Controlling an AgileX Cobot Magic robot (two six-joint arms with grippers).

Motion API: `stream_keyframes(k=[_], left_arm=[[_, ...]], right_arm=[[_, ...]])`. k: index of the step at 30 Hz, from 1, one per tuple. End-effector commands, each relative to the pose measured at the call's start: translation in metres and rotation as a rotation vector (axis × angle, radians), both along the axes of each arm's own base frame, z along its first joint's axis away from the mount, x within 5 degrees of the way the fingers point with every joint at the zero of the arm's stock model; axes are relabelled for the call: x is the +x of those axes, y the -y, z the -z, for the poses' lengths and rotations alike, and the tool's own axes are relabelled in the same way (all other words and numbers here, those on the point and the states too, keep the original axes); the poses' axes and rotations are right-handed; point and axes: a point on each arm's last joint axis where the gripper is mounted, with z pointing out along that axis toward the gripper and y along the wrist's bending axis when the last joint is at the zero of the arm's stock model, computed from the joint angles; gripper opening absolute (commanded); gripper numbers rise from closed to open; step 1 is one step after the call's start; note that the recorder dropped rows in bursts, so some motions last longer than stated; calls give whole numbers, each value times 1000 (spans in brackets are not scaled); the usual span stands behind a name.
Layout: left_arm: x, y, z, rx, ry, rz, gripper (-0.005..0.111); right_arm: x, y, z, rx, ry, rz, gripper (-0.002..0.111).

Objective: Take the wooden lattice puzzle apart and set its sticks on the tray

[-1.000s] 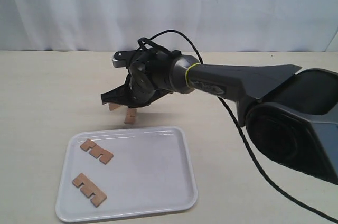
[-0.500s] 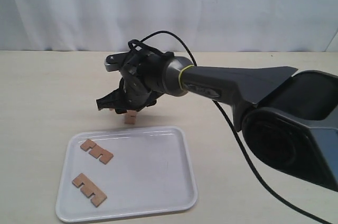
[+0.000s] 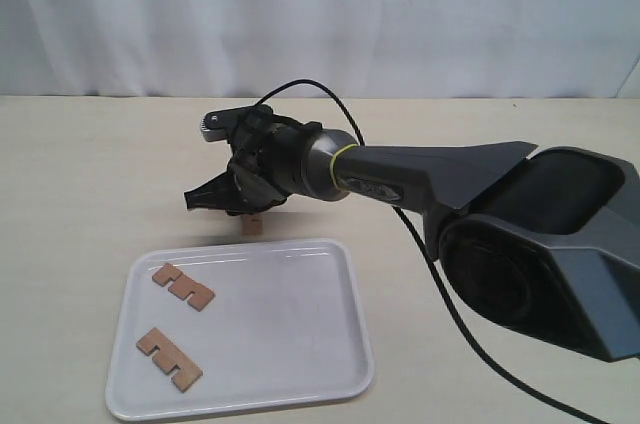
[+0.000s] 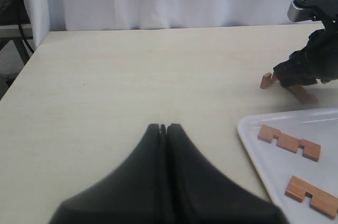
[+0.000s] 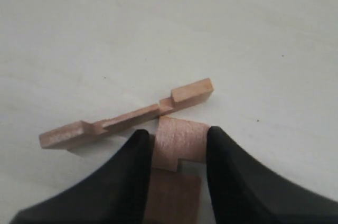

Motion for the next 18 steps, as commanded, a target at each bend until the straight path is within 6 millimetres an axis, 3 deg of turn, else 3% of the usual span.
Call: stream_keyframes(k=[1,6,11,18], left_arm=[[0,0,0,3,8,0,0],[0,0,0,3,8,0,0],[0,0,0,3,8,0,0],[0,0,0,3,8,0,0]], right_arm=[[2,0,0,15,9,15,31],[1,1,1,1,3,10,4],[2,1,-7,-16,17,-16,5],[0,4,-45,-49,62,-57,5]])
